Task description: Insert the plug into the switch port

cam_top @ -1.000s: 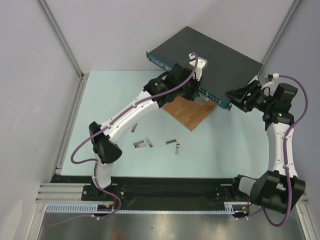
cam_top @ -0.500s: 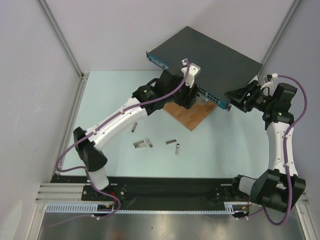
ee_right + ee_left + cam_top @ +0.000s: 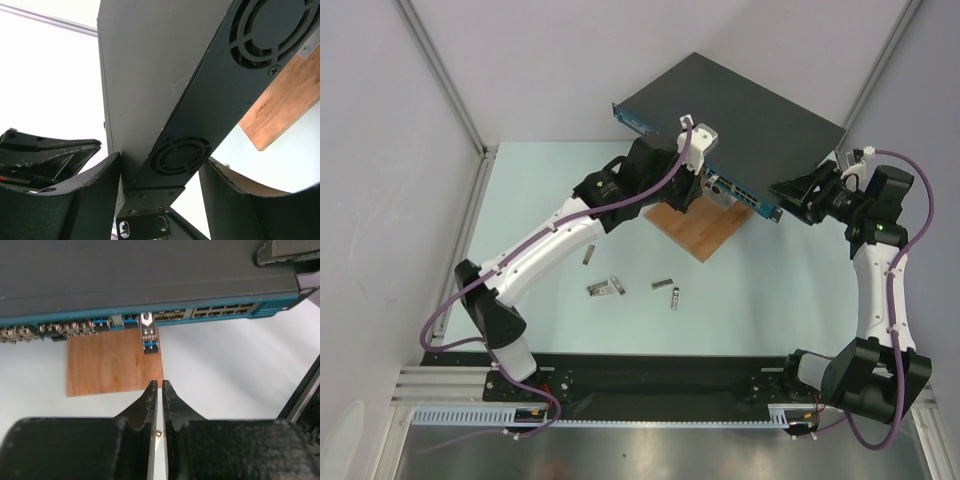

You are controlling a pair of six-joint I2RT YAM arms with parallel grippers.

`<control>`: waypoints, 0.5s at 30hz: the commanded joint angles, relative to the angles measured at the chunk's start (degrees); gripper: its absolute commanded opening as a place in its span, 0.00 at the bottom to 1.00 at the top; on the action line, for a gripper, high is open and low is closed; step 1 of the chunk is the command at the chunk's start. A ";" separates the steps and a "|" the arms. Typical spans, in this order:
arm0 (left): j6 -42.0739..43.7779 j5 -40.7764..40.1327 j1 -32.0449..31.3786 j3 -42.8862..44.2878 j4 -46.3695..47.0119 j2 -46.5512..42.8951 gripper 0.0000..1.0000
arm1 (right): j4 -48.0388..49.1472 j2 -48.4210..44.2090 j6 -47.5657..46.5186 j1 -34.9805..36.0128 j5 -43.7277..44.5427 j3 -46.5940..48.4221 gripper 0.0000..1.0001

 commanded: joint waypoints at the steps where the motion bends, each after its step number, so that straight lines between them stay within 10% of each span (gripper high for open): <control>1: 0.06 1.00 0.38 4.06 2.16 2.21 0.10 | 3.69 2.19 -4.52 4.03 -1.87 1.15 0.00; 15: 1.29 -3.83 0.47 12.94 2.16 10.13 0.04 | 2.20 1.67 -5.75 3.94 -2.13 0.45 0.00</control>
